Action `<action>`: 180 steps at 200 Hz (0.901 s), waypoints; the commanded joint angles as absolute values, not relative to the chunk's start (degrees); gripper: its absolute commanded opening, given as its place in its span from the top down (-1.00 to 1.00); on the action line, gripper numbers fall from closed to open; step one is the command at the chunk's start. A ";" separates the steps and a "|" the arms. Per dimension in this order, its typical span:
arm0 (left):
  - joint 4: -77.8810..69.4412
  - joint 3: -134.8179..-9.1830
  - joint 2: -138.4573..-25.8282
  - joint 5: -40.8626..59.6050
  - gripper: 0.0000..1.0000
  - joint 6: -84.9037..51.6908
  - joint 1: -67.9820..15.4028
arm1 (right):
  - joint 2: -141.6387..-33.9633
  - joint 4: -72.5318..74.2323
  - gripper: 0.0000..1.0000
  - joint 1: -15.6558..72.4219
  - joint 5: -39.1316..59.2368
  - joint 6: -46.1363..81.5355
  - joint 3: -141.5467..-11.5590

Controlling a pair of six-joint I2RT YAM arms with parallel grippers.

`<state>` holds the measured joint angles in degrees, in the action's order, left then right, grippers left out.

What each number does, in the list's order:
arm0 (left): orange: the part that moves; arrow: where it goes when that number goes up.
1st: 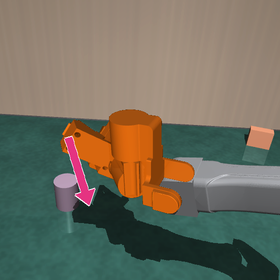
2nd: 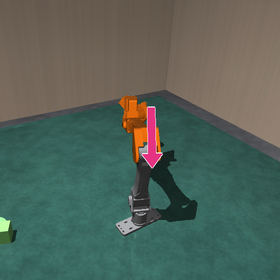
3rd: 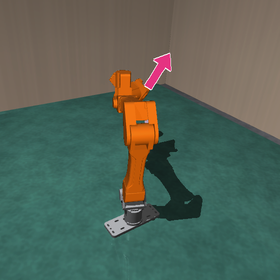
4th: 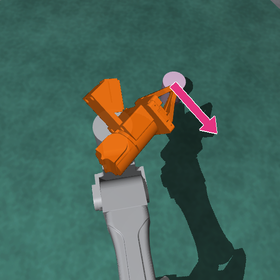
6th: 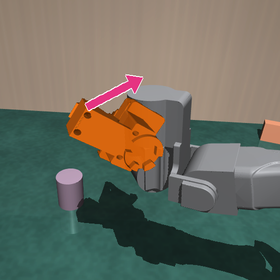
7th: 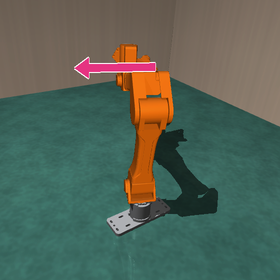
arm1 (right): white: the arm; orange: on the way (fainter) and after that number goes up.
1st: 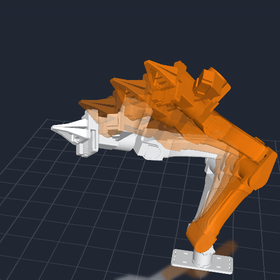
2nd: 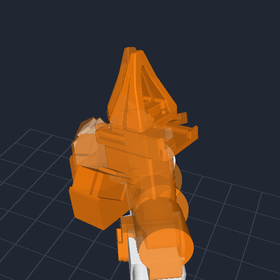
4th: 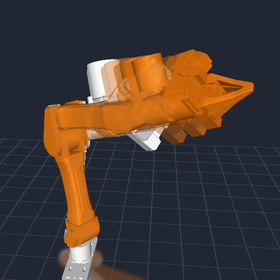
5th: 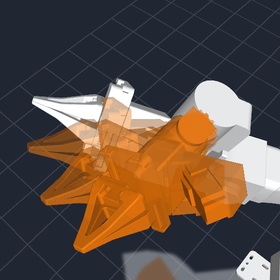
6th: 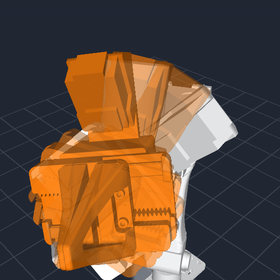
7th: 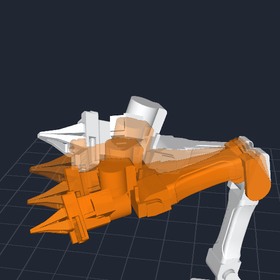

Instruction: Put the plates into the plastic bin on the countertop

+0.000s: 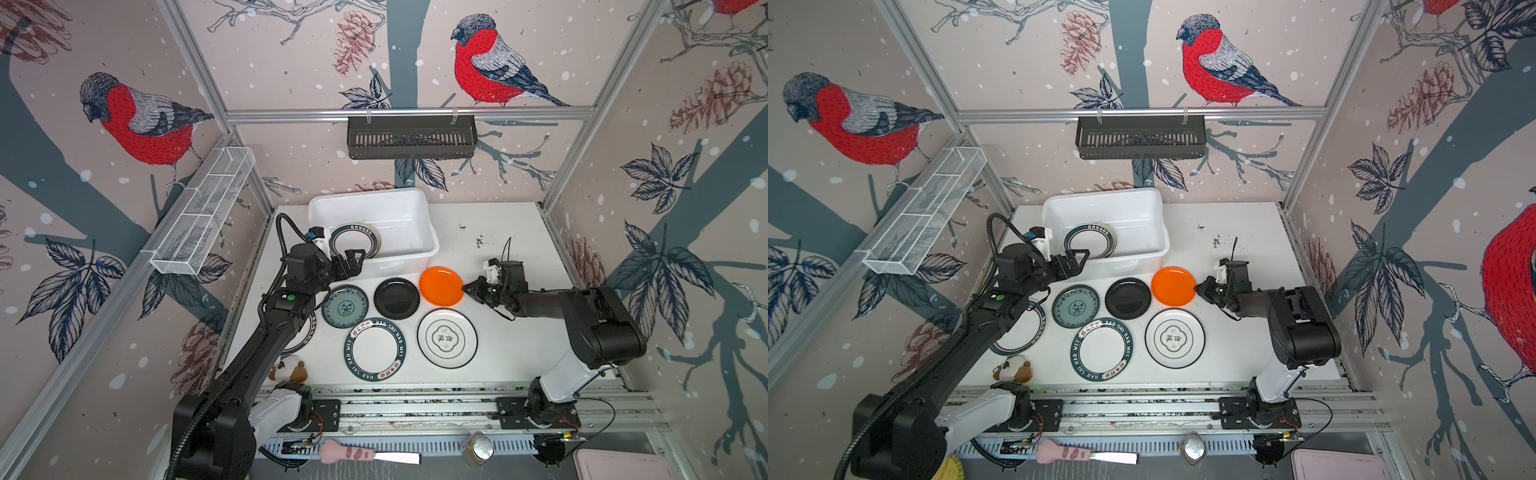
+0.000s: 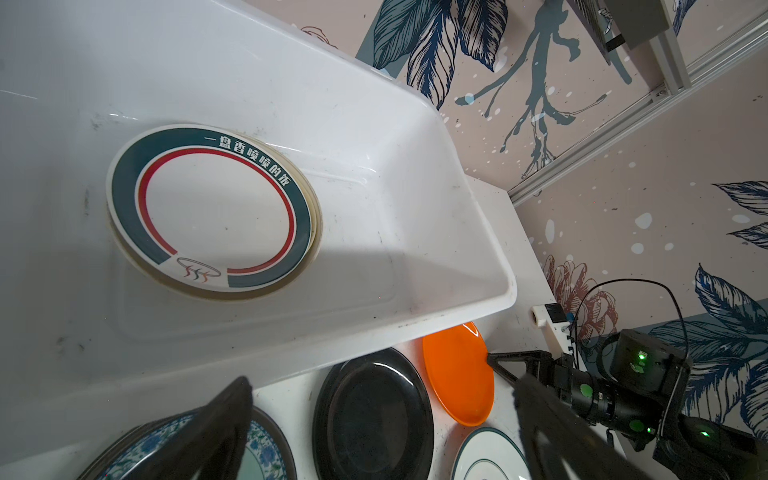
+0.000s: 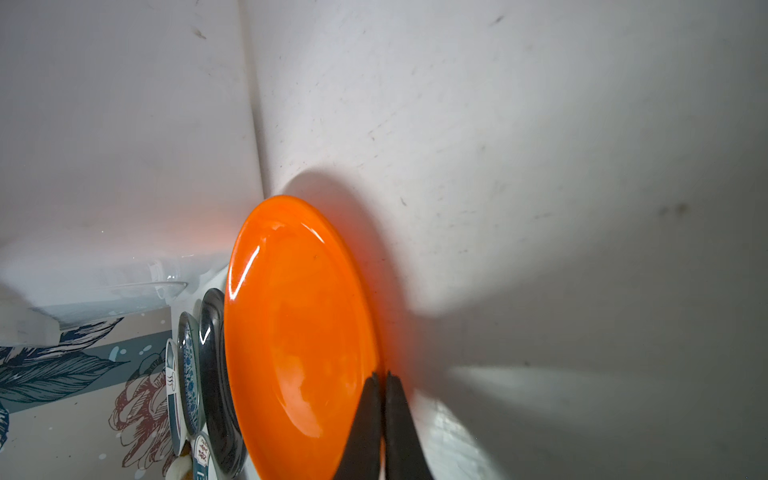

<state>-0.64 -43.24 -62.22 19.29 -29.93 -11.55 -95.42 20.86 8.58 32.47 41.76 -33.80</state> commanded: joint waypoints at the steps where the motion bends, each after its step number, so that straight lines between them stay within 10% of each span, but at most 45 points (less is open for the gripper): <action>1: -2.89 -42.98 -61.90 19.89 -0.95 -29.40 -11.60 | -93.41 20.77 0.94 8.01 30.98 41.92 -33.26; 180: -9.72 -46.52 -73.18 16.41 -0.90 -32.08 -23.44 | -62.51 3.93 0.99 -4.72 33.53 42.49 -33.22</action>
<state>-4.47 -44.47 -69.97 18.26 -31.07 -20.53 -64.66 5.93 -4.58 30.02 41.65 -31.38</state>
